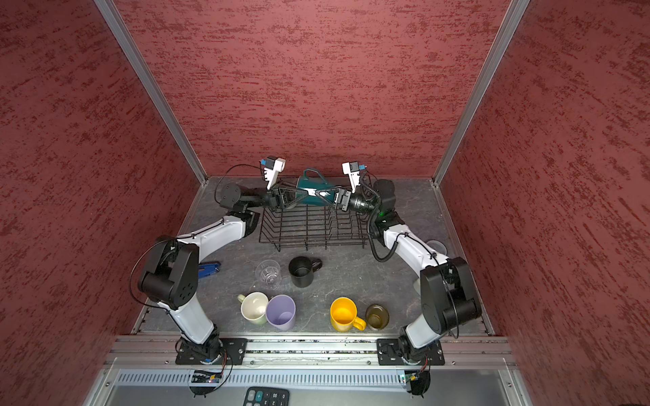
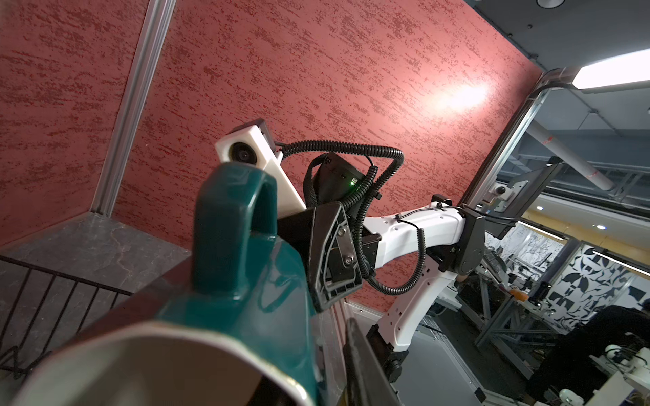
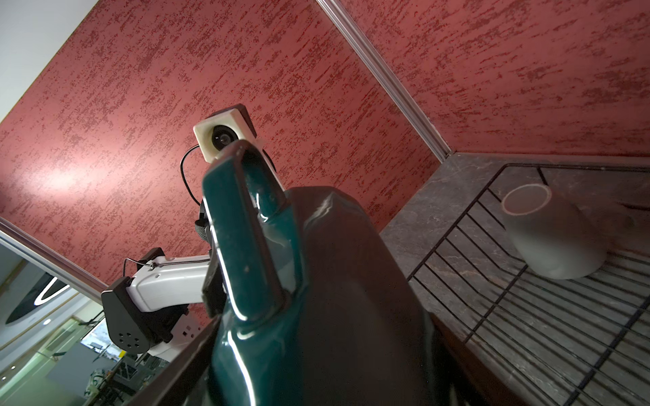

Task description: Load the cups into the dish rack

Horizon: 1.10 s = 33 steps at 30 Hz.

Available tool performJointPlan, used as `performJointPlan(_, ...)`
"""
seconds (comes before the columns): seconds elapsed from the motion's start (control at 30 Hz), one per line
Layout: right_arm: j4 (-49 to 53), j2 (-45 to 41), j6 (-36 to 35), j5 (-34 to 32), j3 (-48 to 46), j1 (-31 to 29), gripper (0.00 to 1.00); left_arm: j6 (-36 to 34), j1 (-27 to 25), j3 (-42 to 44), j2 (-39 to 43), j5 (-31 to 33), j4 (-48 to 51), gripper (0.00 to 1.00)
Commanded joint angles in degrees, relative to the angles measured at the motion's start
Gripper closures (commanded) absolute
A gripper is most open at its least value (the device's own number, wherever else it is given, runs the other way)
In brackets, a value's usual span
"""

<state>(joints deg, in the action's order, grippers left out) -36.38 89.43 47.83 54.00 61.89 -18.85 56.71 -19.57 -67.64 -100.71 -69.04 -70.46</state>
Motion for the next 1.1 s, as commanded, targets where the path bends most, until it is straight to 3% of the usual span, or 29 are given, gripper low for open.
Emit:
performJointPlan(0.0,1.24,-2.32,-1.65,-0.24,1.31,-0.81,0.68,-0.12,-1.08,-2.49,1.83,0.34,-3.37,0.59)
performJointPlan(0.13,2.94,-3.33,-2.96,-0.73,1.57,-0.82,0.73,-1.08,-1.07,-2.59,2.26,0.37,-2.34,0.41)
performJointPlan(0.47,8.07,-5.85,-5.96,-2.7,2.52,-0.86,0.89,-8.4,-0.99,-1.01,5.58,0.44,5.24,0.19)
performJointPlan(0.57,9.52,-7.93,-6.79,-2.99,2.9,-0.88,0.92,-9.03,-0.69,-0.74,6.04,0.88,5.86,0.0)
performJointPlan(0.83,12.97,-9.94,-8.59,-4.19,2.96,-0.88,0.98,-8.72,0.73,-0.24,6.72,2.13,6.02,0.0)
performJointPlan(0.97,23.57,-12.15,-14.44,-7.8,5.22,-0.75,0.99,-10.5,2.18,0.64,8.28,3.16,8.65,0.0)
performJointPlan(1.07,33.85,-13.94,-19.62,-11.49,8.12,-0.68,0.99,-16.1,3.11,1.28,10.84,4.83,16.4,0.0)
